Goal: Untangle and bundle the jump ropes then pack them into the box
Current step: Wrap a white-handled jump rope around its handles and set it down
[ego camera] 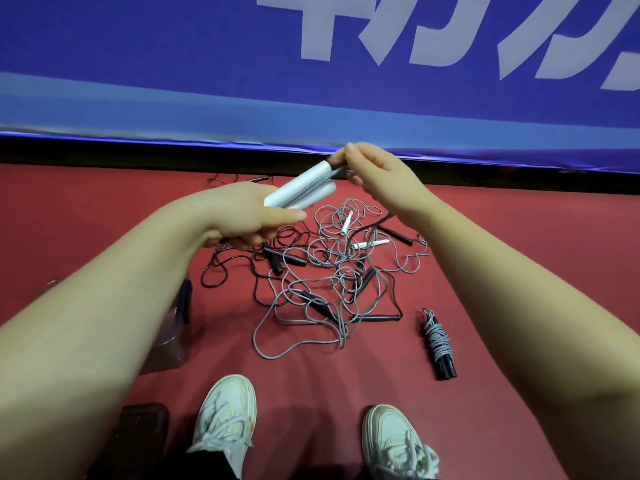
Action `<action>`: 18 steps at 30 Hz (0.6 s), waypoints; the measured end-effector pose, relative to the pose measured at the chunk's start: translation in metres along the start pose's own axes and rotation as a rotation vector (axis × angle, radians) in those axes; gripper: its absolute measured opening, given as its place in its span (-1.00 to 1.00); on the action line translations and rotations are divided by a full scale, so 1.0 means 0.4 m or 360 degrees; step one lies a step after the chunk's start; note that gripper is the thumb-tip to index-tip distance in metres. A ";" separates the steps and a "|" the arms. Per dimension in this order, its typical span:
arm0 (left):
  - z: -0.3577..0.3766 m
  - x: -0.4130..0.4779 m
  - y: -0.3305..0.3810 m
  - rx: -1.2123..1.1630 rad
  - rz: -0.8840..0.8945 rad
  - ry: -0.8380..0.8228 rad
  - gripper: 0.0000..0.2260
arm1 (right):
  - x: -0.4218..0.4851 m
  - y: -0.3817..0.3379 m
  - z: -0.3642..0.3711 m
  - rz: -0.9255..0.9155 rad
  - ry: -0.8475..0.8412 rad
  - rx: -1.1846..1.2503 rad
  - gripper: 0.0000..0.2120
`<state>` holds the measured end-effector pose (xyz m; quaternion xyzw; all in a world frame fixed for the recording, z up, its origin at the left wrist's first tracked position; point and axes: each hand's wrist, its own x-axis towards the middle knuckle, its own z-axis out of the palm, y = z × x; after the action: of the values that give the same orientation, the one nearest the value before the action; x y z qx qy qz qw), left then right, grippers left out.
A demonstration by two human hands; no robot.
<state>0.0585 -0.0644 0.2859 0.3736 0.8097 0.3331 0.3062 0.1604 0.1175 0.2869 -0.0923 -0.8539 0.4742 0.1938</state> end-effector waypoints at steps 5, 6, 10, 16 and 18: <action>0.019 -0.003 -0.004 -0.0074 0.0026 -0.0144 -0.78 | 0.000 0.007 0.060 -0.0017 0.0136 0.0027 -0.68; 0.025 -0.004 -0.002 -0.0118 0.0035 -0.0160 -0.78 | 0.001 0.002 0.071 -0.0006 0.0223 0.0138 -0.70; 0.033 -0.012 0.008 -0.0426 0.0049 -0.0231 -0.51 | 0.000 -0.002 0.097 -0.0033 0.0382 0.0596 -0.66; 0.041 -0.005 0.010 -0.0451 0.0088 -0.0163 -0.55 | 0.003 0.003 0.068 -0.0124 0.0252 0.0450 -0.75; 0.041 -0.005 0.011 -0.0395 0.0104 -0.0125 -0.60 | 0.004 -0.011 0.026 -0.0195 0.0067 0.0210 -0.81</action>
<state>0.0735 -0.0589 0.2800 0.3718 0.7370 0.4257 0.3706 0.1545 0.1076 0.2861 -0.0368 -0.8205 0.5146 0.2461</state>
